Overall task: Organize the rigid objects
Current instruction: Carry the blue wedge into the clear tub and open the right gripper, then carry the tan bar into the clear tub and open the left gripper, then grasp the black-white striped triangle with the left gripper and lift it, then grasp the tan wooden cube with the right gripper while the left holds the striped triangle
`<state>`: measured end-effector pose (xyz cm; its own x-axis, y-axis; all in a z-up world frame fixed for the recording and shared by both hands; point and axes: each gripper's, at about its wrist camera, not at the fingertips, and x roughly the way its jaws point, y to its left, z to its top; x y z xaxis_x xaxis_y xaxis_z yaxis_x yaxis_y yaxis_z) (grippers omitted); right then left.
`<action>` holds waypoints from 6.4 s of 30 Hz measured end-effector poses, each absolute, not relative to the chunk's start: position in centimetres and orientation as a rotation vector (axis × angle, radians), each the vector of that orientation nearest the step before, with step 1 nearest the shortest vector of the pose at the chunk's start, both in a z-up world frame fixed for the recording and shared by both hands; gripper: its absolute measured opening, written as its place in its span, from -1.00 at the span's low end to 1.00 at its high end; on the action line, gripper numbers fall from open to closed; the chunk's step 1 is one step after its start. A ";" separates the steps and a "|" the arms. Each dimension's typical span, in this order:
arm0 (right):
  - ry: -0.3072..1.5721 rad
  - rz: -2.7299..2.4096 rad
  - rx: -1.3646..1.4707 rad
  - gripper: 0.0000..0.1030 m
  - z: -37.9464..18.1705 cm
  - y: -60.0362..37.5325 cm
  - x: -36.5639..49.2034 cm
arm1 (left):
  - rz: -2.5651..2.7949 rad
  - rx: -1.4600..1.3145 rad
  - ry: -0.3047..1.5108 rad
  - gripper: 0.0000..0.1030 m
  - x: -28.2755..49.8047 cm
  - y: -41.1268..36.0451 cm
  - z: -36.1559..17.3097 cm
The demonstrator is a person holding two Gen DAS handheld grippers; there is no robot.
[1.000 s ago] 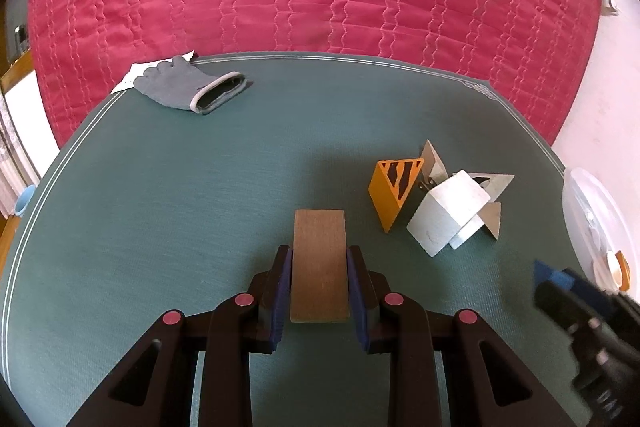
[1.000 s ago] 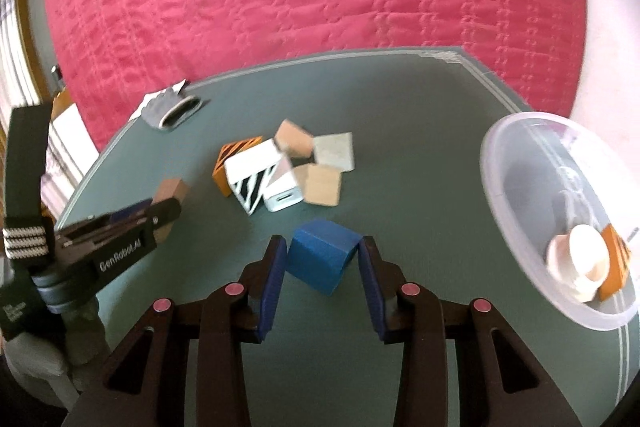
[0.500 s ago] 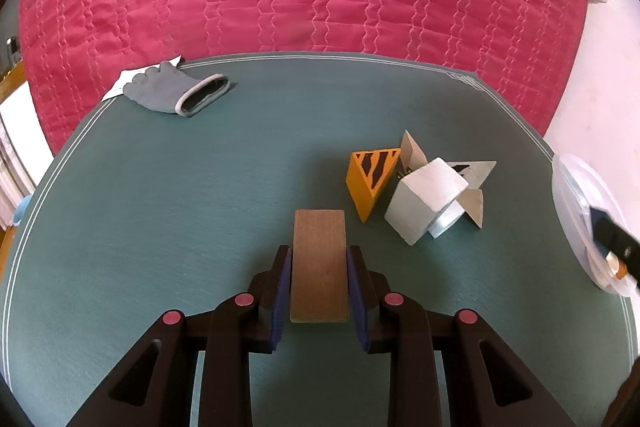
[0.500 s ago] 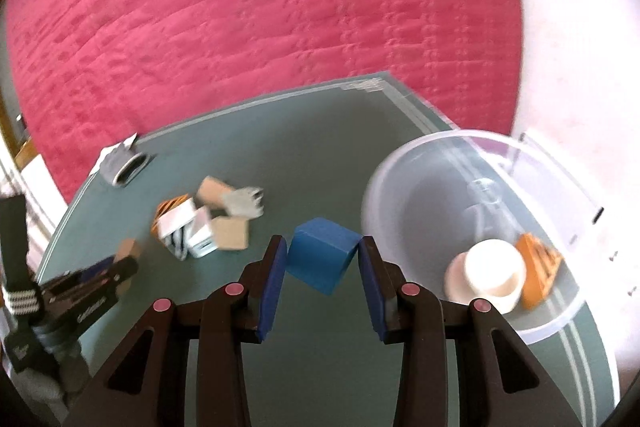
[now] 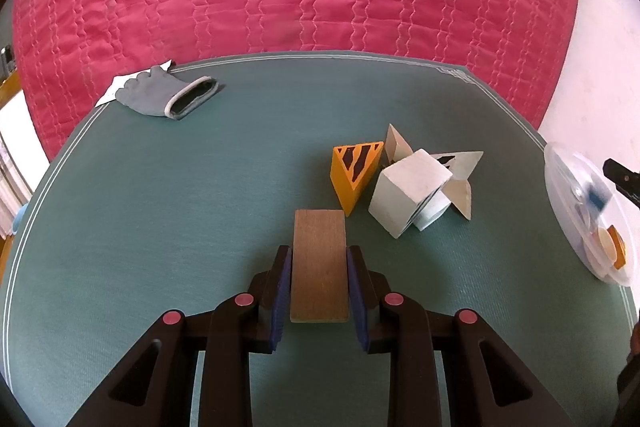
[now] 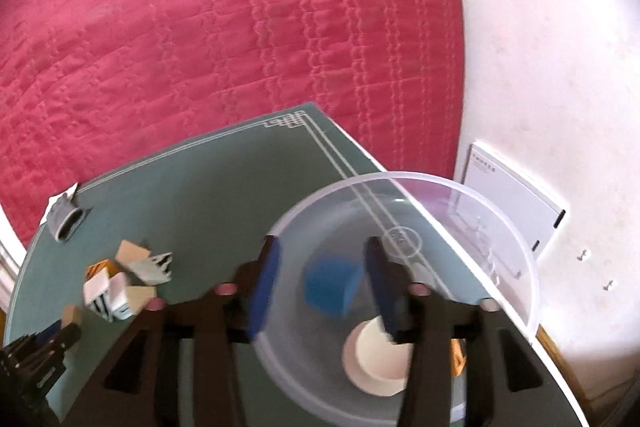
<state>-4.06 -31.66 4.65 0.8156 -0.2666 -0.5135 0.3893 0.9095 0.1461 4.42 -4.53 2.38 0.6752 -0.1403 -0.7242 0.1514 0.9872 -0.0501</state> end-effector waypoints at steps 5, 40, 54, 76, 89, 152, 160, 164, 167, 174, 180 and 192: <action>0.473 -0.390 0.281 0.14 4.4 -33.1 -5.4 | -0.171 0.033 0.809 -0.45 4.2 -5.1 2.3; 0.363 -0.604 0.430 0.15 2.2 -40.6 -12.6 | -0.624 0.163 0.782 -0.45 4.8 -23.2 6.9; 0.369 -0.604 0.439 0.15 1.8 -40.7 -12.3 | -0.691 0.167 0.763 0.02 6.7 -28.4 6.6; 0.363 -0.588 0.381 0.15 2.0 -39.0 -12.1 | -0.470 0.195 0.671 0.58 6.0 -22.0 6.7; 0.425 -0.404 0.279 0.25 2.6 -34.6 -10.9 | -0.302 0.104 0.686 0.78 6.6 -14.8 6.4; 0.558 -0.106 0.159 0.25 0.4 -25.0 -10.2 | -0.255 -0.047 0.813 0.24 3.2 -4.9 1.5; 0.579 -0.077 0.147 0.25 0.1 -24.3 -10.0 | -0.264 0.017 0.819 -0.07 2.4 -5.9 0.9; 0.614 -0.031 0.175 0.25 0.1 -24.2 -9.4 | -0.270 0.001 0.813 -0.13 2.3 -5.7 1.1; 0.627 -0.002 0.182 0.25 0.4 -23.8 -8.7 | -0.267 0.002 0.802 -0.19 2.0 -5.8 1.4; 0.649 0.031 0.146 0.25 0.8 -22.3 -5.6 | -0.269 -0.021 0.779 -0.42 1.7 -5.4 2.1; 0.692 0.061 0.148 0.25 0.5 -21.2 -2.5 | -0.267 -0.046 0.784 -0.42 1.6 -4.6 2.2; 0.732 0.071 0.205 0.25 0.2 -20.7 3.2 | -0.223 -0.087 0.829 -0.36 1.1 -2.5 1.1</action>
<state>3.19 -20.66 0.17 0.7421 0.1361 -0.6564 0.0066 0.9776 0.2102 1.10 -2.46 1.15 0.6538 -0.2305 -0.7207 0.1627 0.9730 -0.1637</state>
